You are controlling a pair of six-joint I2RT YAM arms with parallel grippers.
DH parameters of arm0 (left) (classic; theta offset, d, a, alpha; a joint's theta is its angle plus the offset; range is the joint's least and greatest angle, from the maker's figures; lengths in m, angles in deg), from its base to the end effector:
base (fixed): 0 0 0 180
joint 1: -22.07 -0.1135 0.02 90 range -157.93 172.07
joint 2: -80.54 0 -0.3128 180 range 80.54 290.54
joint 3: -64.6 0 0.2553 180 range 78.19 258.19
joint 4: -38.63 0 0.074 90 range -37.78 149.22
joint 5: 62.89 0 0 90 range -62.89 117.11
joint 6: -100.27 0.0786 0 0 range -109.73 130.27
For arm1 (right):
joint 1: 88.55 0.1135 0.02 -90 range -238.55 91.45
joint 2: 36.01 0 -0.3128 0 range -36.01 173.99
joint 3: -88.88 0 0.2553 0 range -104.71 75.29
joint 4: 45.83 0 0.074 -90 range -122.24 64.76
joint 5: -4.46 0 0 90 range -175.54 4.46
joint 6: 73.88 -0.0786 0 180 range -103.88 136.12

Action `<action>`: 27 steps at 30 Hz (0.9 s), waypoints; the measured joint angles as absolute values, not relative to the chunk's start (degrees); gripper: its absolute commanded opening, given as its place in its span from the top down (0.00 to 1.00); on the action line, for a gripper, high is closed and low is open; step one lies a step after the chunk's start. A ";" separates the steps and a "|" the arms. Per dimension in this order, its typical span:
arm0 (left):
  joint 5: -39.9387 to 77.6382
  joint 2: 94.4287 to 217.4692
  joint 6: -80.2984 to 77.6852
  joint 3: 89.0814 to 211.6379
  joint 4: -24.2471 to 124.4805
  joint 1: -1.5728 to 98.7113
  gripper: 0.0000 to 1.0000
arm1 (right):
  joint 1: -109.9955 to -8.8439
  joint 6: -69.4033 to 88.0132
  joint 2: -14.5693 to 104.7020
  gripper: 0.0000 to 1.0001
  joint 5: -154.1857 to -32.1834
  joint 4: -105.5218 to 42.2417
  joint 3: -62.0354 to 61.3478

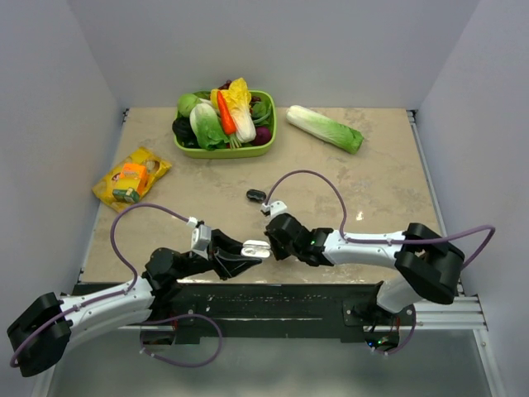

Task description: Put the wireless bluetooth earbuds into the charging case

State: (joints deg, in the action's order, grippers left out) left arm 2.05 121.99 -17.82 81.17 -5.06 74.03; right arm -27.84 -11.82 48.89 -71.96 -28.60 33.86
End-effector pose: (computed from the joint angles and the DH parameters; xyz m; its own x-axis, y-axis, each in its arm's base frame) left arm 0.0690 -0.1423 0.2600 -0.2770 -0.3382 -0.8994 0.9409 0.0943 -0.3252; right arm 0.1707 0.2665 0.1877 -0.6772 -0.2764 -0.6819 -0.5119 0.8426 0.1669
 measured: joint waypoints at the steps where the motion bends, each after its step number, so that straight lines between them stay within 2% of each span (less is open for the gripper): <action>1: 2.07 121.99 -17.82 81.17 -5.06 74.10 1.00 | -27.84 -11.93 49.50 1.00 -71.98 -28.64 33.86; 19: 2.29 121.99 -17.85 81.17 -5.12 74.28 1.00 | -27.86 -13.94 54.42 1.00 -78.82 -33.19 33.88; 20: 2.31 121.99 -17.85 81.17 -5.12 74.28 1.00 | -27.84 -14.12 54.62 0.98 -79.17 -33.60 33.88; 23: 2.31 121.99 -17.85 81.17 -5.12 74.28 1.00 | -27.84 -14.45 54.70 0.82 -79.85 -34.04 33.88; 27: 2.34 122.08 -17.85 81.17 -5.14 74.28 1.00 | -27.84 -14.27 53.48 0.70 -80.53 -33.34 33.90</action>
State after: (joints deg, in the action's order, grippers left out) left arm 2.34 122.08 -17.85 81.17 -5.14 74.28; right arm -27.84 -14.27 53.48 -80.53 -33.34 33.90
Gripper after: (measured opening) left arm 0.349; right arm 0.221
